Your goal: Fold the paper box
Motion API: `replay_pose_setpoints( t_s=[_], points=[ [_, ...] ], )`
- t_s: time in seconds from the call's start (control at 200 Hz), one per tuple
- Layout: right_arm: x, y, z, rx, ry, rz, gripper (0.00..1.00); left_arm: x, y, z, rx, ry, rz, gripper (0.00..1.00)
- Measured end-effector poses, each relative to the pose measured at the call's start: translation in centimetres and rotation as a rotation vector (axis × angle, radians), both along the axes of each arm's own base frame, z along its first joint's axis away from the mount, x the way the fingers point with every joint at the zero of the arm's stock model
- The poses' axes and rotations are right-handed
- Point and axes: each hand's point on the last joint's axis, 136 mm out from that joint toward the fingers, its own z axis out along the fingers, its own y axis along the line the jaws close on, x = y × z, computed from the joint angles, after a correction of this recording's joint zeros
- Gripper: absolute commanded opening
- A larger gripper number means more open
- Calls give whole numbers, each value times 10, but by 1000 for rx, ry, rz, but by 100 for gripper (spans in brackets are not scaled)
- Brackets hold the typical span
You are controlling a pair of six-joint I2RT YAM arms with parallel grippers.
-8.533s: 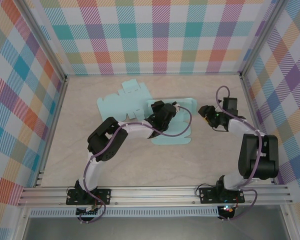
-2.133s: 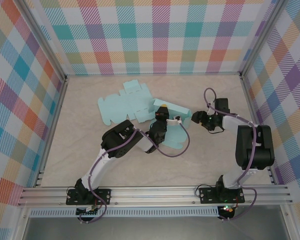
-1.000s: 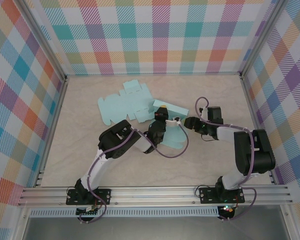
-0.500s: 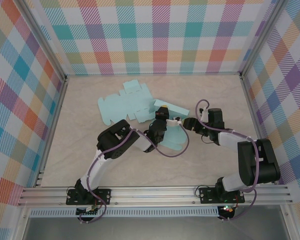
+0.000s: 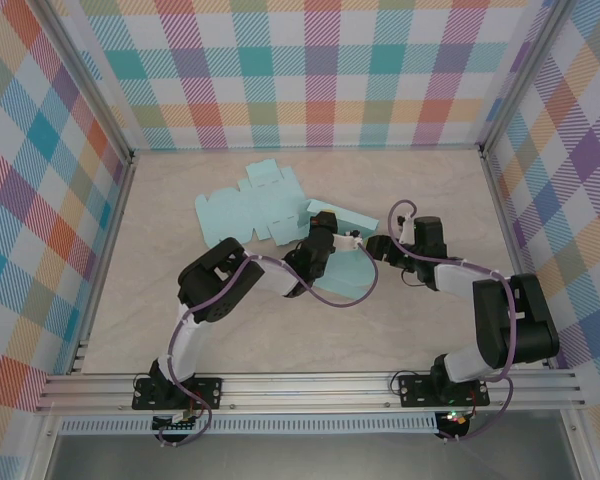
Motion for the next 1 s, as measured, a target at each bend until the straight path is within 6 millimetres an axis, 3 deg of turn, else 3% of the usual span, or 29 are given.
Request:
replay_pose_setpoints(
  t_s=[0.335,0.87,1.0],
  points=[
    [9,3,3,-67,-63,-28,65,-2,-4,0,11,65,-36,0],
    [31,0,3,-190,-140,-128,29,-6,-8,-1,-37,91,-30,0],
    [38,-4,4,-231,-159,-152,21,-9,-9,-3,-86,117,-15,32]
  ],
)
